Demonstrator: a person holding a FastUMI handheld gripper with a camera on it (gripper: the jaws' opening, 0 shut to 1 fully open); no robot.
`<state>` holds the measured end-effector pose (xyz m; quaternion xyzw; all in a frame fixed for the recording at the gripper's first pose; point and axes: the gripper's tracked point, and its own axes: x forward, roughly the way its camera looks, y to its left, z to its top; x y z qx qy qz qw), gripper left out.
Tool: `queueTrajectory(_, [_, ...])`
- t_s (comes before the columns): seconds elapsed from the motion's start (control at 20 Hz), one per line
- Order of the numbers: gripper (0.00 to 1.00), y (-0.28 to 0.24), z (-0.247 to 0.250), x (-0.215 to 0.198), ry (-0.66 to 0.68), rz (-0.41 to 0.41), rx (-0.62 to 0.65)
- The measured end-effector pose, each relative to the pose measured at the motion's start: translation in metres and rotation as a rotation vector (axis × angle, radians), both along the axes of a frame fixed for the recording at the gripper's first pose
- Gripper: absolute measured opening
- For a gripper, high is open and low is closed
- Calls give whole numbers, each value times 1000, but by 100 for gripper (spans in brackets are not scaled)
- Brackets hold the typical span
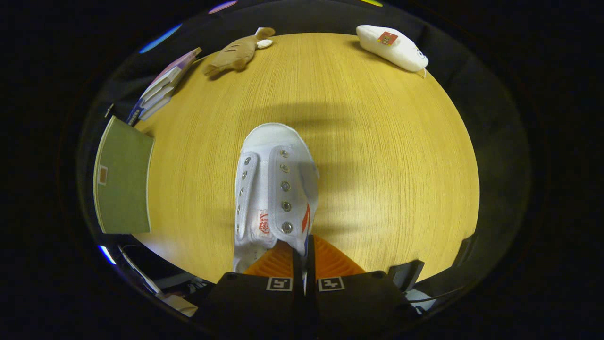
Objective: Open the storage box then place both shoes into the box .Put the left shoe in first, then the right shoe, with the right side of both shoes facing outward in a uniform manner.
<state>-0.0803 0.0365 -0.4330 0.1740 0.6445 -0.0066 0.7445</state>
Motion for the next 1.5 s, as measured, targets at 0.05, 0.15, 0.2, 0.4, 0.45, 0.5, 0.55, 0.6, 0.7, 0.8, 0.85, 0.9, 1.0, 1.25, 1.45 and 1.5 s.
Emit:
queueTrajectory(0.05, [5, 3, 7, 2, -11, -25, 26])
queueTrajectory(0.15, [5, 15, 25, 9, -33, -51, 79])
queueTrajectory(0.2, [5, 20, 32, 13, -47, -55, 95])
queueTrajectory(0.4, [5, 30, 45, 20, -61, -44, 108])
queueTrajectory(0.45, [5, 30, 42, 20, -55, -45, 105])
queueTrajectory(0.5, [5, 31, 37, 19, -55, -29, 96])
queueTrajectory(0.55, [5, 30, 32, 15, -53, -7, 70])
queueTrajectory(0.6, [5, 27, 26, 12, -62, 13, 34])
queueTrajectory(0.7, [5, 22, 13, 9, -94, 72, -64])
queueTrajectory(0.8, [5, 14, -1, 8, -142, 129, -163])
queueTrajectory(0.85, [5, 11, -5, 9, -177, 143, -201])
queueTrajectory(0.9, [5, 9, -6, 12, -212, 155, -223])
queueTrajectory(1.0, [5, 4, -8, 18, -297, 188, -262])
queueTrajectory(1.25, [12, 0, -15, 28, -375, 241, -265])
queueTrajectory(1.45, [15, 3, -11, 34, -411, 263, -222])
queueTrajectory(1.5, [16, -1, -13, 37, -418, 271, -233])
